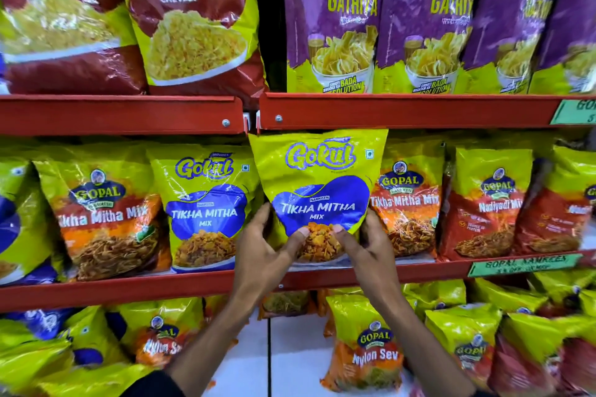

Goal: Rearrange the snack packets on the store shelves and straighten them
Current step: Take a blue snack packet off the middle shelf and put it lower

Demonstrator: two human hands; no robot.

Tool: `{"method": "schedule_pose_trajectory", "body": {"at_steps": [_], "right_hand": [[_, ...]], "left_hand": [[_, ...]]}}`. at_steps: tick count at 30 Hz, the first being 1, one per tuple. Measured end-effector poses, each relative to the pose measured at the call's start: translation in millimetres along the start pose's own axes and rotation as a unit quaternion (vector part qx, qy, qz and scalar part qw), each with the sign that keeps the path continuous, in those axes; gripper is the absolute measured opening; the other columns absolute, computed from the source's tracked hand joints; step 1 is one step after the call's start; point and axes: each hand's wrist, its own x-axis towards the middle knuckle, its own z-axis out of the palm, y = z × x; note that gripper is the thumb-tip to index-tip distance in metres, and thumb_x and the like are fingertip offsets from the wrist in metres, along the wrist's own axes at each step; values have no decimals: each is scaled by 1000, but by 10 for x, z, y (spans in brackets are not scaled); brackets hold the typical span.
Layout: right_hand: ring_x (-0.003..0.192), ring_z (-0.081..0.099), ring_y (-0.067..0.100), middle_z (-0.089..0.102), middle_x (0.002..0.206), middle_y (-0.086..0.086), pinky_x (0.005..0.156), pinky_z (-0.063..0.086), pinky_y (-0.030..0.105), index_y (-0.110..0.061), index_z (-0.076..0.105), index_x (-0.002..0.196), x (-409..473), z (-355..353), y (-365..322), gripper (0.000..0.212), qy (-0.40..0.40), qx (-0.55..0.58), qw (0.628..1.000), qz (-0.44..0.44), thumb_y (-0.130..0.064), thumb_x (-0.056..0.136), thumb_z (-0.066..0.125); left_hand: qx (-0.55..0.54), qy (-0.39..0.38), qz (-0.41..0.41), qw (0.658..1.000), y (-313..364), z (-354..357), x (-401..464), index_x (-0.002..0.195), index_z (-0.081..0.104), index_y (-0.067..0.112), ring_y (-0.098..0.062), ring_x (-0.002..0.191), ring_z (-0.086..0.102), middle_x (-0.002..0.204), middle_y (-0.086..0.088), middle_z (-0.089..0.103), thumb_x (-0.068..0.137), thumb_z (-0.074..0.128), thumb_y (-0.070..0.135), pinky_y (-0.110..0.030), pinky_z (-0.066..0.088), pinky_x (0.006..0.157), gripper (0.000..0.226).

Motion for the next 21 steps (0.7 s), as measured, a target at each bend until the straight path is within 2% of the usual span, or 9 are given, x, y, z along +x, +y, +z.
{"method": "schedule_pose_trajectory", "body": {"at_steps": [2, 4, 8, 10, 13, 17, 19, 21], "right_hand": [[109, 70, 13, 75, 116, -6, 92, 55, 35, -27, 61, 123, -141, -30, -77, 36, -5, 12, 1000, 3, -19, 89, 72], [106, 72, 16, 77, 112, -2, 86, 58, 30, -24, 64, 118, -301, -42, -131, 35, -10, 26, 1000, 12, -12, 87, 74], [100, 75, 18, 79, 109, 4, 81, 60, 30, -14, 66, 116, -653, -35, -137, 40, -30, 47, 997, 44, -6, 79, 80], [87, 76, 12, 81, 102, 4, 72, 58, 24, -12, 68, 110, -877, -13, -74, 37, -44, 45, 996, 66, -3, 77, 80], [63, 67, 3, 81, 87, 3, 62, 53, 19, -9, 67, 104, -1189, 73, 91, 33, -64, 40, 990, 115, 0, 75, 80], [82, 77, 17, 82, 94, 6, 71, 59, 28, -11, 66, 105, -1483, 197, 399, 37, -73, 21, 982, 173, 2, 74, 81], [86, 78, 18, 82, 95, 4, 73, 61, 30, -14, 67, 104, -1580, 253, 522, 37, -69, 10, 979, 193, 1, 74, 82], [91, 78, 20, 82, 98, 3, 79, 62, 37, -14, 68, 105, -1648, 301, 631, 37, -70, -6, 975, 210, -2, 74, 84]], "left_hand": [[-20, -8, 4, 1000, 80, -100, -123, 123, 63, 23, -6, 109, 70, 117, 10, 74, 74, 81, 33, -42, 58, 96, 53], [-24, -11, 3, 1000, 109, -206, -257, 122, 64, 26, -5, 110, 69, 117, 12, 74, 73, 82, 32, -41, 58, 96, 52], [-32, -23, -20, 999, 49, -436, -600, 122, 66, 22, -11, 113, 69, 119, 9, 74, 72, 84, 31, -44, 57, 97, 55], [-44, -29, -52, 997, -40, -557, -836, 120, 68, 19, -8, 109, 71, 115, 10, 76, 71, 87, 23, -37, 59, 93, 54], [-57, -45, -109, 991, -262, -698, -1147, 117, 69, 17, -13, 105, 74, 111, 7, 78, 70, 89, 10, -33, 60, 87, 52], [-52, -58, -153, 985, -540, -806, -1438, 108, 72, 13, -7, 93, 76, 102, 7, 81, 66, 88, -1, -14, 57, 74, 47], [-55, -63, -175, 981, -655, -841, -1542, 105, 72, 16, -5, 90, 77, 97, 13, 81, 64, 88, -2, -13, 57, 72, 47], [-56, -66, -191, 978, -767, -875, -1619, 105, 71, 16, -7, 91, 77, 97, 13, 81, 64, 89, 0, -19, 60, 76, 48]]}}
